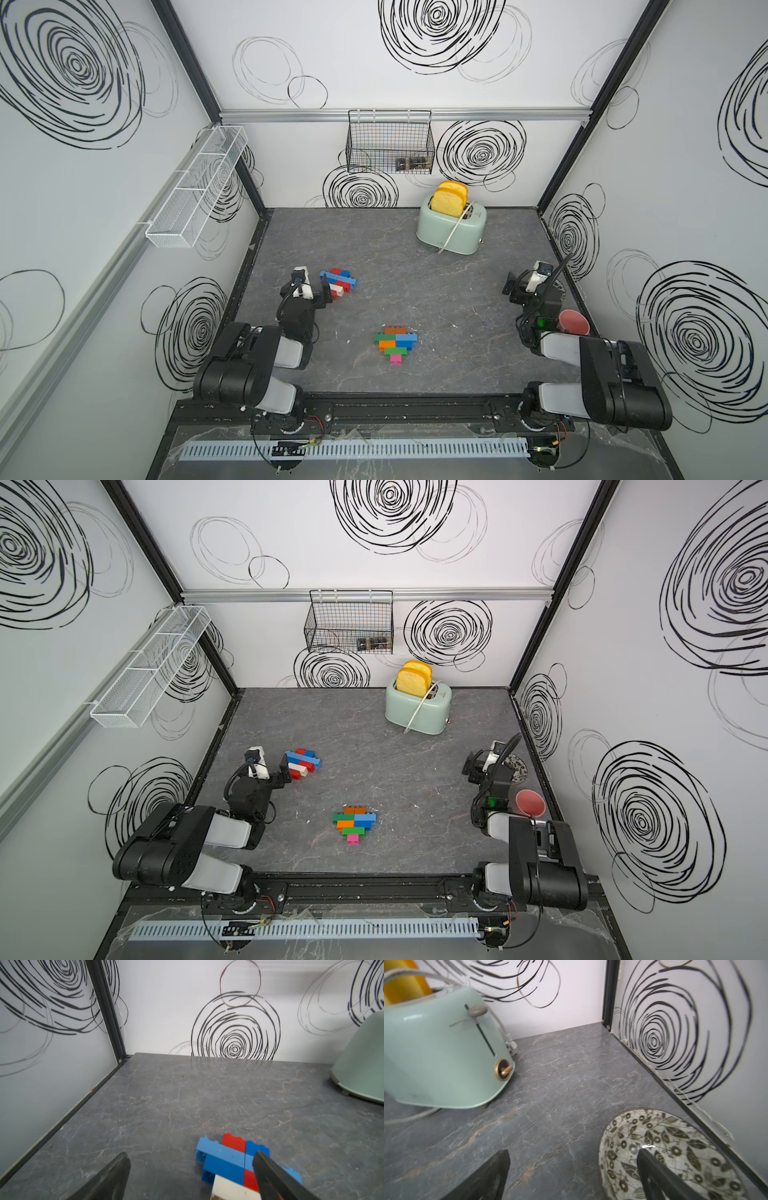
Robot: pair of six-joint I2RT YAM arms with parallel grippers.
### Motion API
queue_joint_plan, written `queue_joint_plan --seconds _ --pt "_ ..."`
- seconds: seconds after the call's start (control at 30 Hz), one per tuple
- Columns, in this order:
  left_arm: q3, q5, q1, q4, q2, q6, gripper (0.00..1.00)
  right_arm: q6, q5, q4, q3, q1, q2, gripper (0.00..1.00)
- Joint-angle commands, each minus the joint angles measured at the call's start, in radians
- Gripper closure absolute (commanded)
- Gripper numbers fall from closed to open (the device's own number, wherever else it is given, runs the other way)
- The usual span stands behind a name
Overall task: Assemble a heart with lego
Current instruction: Reset both arms
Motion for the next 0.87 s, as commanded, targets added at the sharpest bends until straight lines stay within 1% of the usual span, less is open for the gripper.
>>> queue_joint_plan --seconds 0.0,0.03,0.07,0.1,0.13,0.17,0.23,0.3,0.6,0.7,0.83 --pt "0.028 0.006 0.005 0.081 0.001 0.017 0.04 -0.079 -0.039 0.233 -0.023 0.08 0.077 0.02" --pt "0.029 0.005 0.004 0.094 0.007 0.02 0.04 -0.114 0.005 0.318 -0.035 0.111 0.13 0.02" --pt "0.031 0.003 0.003 0.082 0.004 0.019 0.04 -0.119 0.061 0.38 -0.043 0.132 0.158 0.02" --pt "0.033 0.0 0.002 0.079 0.005 0.02 0.04 -0.087 0.07 0.351 -0.029 0.111 0.161 0.02" --pt "0.033 -0.005 0.0 0.081 0.007 0.023 0.04 -0.034 0.069 0.247 0.006 0.084 0.141 0.02" --pt "0.035 -0.014 -0.005 0.075 0.006 0.025 0.04 -0.016 0.038 0.181 0.019 0.066 0.118 0.02" --pt "0.029 -0.019 -0.009 0.085 0.003 0.028 0.04 -0.036 0.047 0.249 0.001 0.071 0.134 0.02" --pt "0.02 -0.026 -0.015 0.106 0.004 0.032 0.04 -0.025 0.048 0.213 0.01 0.072 0.123 0.02" --pt "0.021 -0.031 -0.018 0.103 0.004 0.036 0.04 -0.029 0.048 0.219 0.005 0.073 0.122 0.02" --pt "0.039 0.007 0.001 0.069 0.006 0.023 0.04 -0.027 0.048 0.22 0.006 0.073 0.124 0.02" --pt "0.022 0.008 -0.005 0.103 0.004 0.034 0.04 -0.028 0.048 0.22 0.005 0.072 0.124 0.02"
